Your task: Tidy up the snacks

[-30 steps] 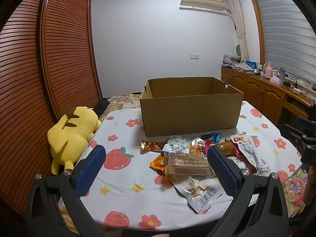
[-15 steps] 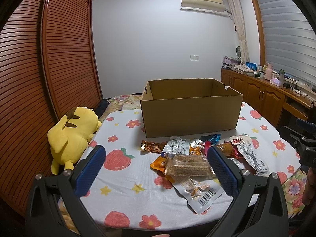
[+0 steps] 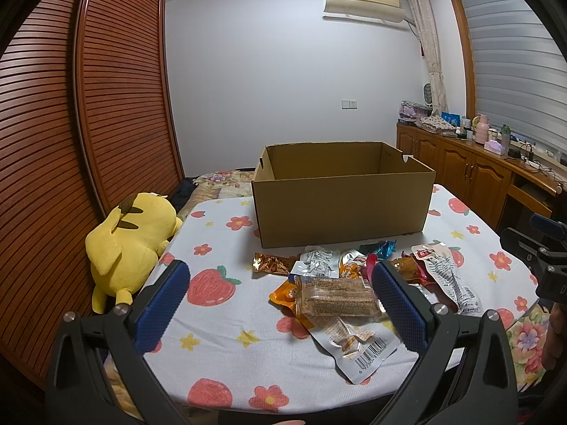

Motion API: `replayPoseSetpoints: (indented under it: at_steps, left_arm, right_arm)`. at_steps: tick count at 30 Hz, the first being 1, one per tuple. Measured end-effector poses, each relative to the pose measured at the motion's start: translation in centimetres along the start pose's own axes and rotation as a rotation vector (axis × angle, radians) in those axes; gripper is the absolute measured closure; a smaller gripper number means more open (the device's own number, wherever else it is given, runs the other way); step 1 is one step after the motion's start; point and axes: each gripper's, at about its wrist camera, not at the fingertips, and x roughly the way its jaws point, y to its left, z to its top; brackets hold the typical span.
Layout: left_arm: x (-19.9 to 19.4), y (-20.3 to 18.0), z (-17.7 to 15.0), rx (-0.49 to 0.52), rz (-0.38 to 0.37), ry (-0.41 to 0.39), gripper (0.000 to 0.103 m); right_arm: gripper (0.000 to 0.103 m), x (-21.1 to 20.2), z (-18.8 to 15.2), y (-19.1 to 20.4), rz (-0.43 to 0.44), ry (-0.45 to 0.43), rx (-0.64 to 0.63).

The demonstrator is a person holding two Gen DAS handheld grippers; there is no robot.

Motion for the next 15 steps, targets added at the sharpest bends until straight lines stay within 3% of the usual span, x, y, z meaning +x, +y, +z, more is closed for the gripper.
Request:
replayPoseSetpoints:
  at_steps: [15]
  left_arm:
    - [-0.11,0.03,0.23,0.0,-0.002,-0.001,0.0]
  right_arm:
    - [0.0,-0.22,0.17,0.0,0.001,-0.003,0.0]
